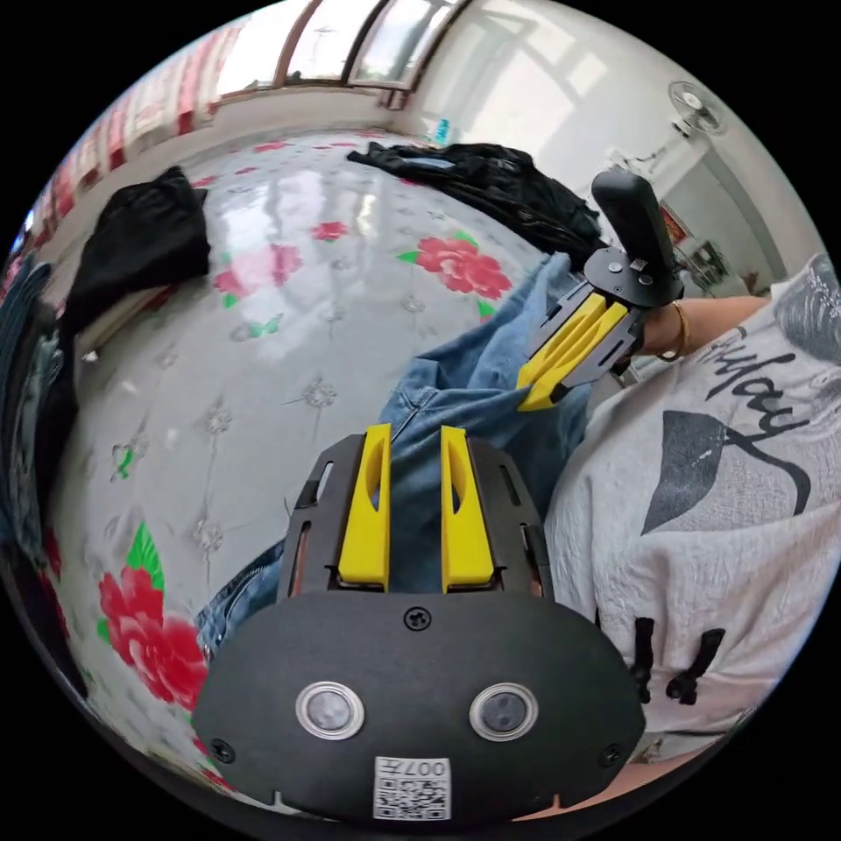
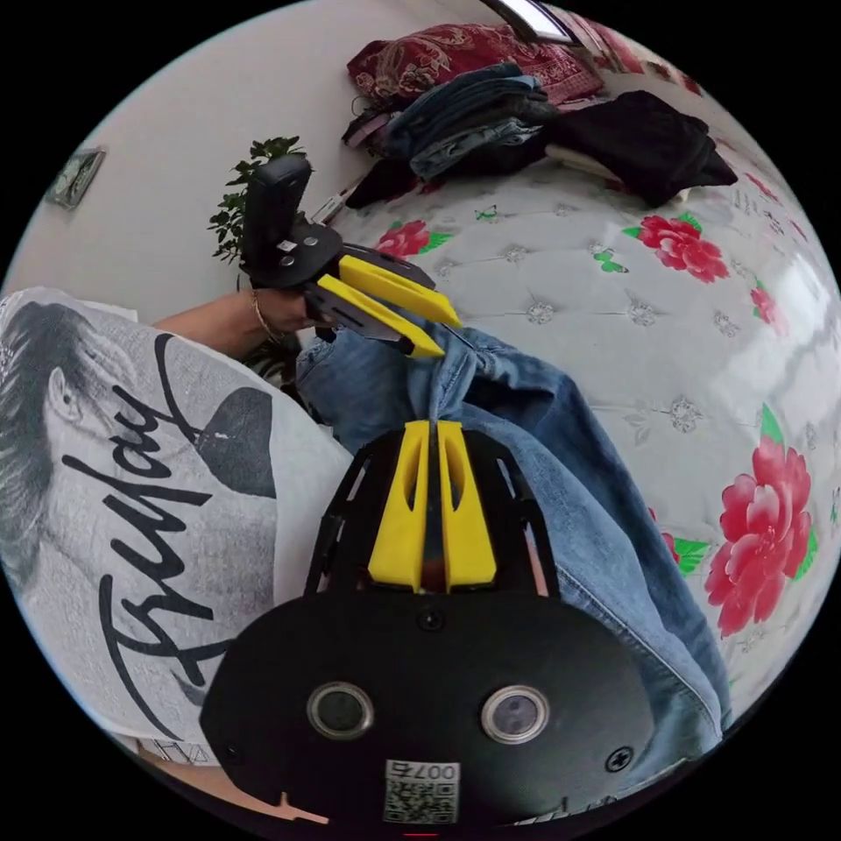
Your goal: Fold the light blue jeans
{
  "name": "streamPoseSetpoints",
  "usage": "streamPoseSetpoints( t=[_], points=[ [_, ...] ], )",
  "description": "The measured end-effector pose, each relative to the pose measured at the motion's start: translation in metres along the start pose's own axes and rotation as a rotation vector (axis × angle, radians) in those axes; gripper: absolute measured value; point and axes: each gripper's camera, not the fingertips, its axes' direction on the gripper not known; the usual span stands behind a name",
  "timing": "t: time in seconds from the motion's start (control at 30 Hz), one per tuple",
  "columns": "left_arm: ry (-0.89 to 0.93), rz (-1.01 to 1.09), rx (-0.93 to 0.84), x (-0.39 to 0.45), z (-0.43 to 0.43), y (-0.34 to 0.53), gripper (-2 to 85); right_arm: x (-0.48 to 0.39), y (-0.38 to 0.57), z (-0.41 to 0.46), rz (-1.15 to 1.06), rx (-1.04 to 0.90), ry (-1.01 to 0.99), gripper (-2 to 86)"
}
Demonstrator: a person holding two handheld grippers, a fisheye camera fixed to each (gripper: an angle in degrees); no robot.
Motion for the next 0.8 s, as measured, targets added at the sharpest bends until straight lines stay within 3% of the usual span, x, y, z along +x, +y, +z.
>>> streamPoseSetpoints(
  t=[0.1,0.27,0.4,0.63,0.73,0.8],
  points=[
    [-0.048,-0.002,-0.054,0.009,0.024,0.003,8.1,0.027,-0.009,0.006,0.098,-0.036,-0.083,2.3],
    [-0.084,-0.076,-0.004,0.014,0.024,0.011,6.3,0.101,-0.028,-0.024,0.368,0.153,-0.336,4.7],
    [-0.095,-0.112,0.015,0.014,0.020,0.014,6.3,0.154,-0.055,-0.001,0.549,-0.012,-0.400,5.6],
    [-0.166,-0.257,0.052,0.012,0.002,0.048,6.0,0.182,-0.101,0.060,0.604,-0.221,-0.560,4.1],
    [-0.285,-0.380,0.053,0.010,-0.010,0.082,4.3,0.202,-0.122,0.024,0.578,-0.075,-0.549,2.3],
    [-0.408,-0.474,0.035,0.008,-0.012,0.111,1.5,0.212,-0.133,0.007,0.567,-0.080,-0.509,1.7]
  ],
)
